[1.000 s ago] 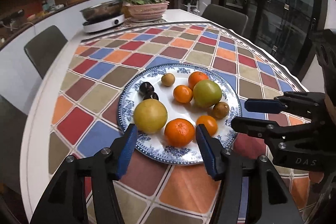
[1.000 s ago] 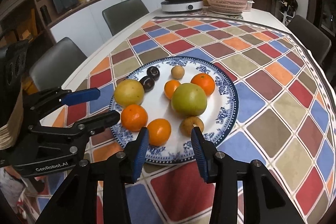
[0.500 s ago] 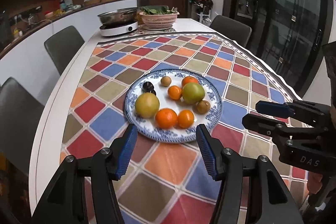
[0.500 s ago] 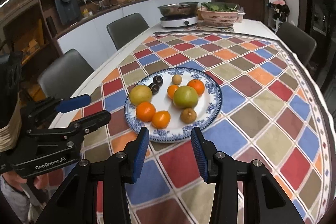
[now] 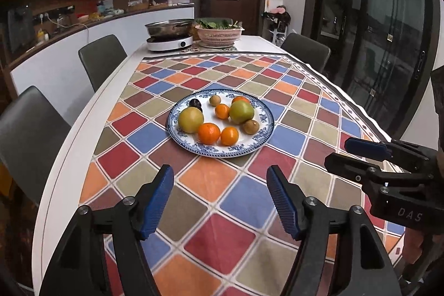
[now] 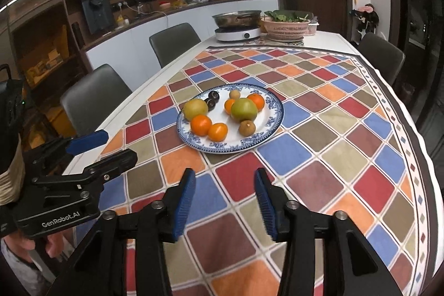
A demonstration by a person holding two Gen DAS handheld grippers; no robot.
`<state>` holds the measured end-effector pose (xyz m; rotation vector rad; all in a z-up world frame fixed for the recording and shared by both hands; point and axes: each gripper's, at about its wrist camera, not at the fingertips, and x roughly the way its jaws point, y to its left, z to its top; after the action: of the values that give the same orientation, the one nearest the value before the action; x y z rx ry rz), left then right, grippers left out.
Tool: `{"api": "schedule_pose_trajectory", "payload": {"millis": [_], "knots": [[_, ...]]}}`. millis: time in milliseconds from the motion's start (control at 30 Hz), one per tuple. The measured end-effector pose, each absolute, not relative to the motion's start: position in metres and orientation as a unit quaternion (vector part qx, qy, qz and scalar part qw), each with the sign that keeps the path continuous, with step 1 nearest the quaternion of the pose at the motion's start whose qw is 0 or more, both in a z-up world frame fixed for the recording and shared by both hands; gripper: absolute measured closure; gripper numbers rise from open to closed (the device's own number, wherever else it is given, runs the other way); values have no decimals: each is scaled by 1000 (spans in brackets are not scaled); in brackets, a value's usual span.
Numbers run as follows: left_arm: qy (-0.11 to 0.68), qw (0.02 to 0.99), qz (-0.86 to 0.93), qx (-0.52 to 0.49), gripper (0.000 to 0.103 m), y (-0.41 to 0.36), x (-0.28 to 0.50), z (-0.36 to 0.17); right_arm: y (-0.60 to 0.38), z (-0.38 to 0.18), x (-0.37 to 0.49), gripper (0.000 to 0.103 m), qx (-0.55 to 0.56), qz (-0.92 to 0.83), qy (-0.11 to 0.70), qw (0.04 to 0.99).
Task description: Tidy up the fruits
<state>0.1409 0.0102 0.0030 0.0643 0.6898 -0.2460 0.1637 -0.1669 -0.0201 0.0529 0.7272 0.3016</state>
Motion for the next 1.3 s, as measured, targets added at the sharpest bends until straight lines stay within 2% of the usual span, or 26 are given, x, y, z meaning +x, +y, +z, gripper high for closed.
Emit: {"api": "schedule_pose_trajectory", "payload": {"millis": [467, 567, 1300], "knots": [[291, 950, -97, 54, 20, -1, 85, 24, -179, -6, 102, 52, 19, 139, 318, 938], [287, 952, -96, 52, 18, -3, 78, 27, -183, -1, 93, 45, 22, 136, 306, 942], [265, 959, -84, 47, 4, -8, 53, 36, -191, 14, 64, 45, 17, 131, 273, 953]]}}
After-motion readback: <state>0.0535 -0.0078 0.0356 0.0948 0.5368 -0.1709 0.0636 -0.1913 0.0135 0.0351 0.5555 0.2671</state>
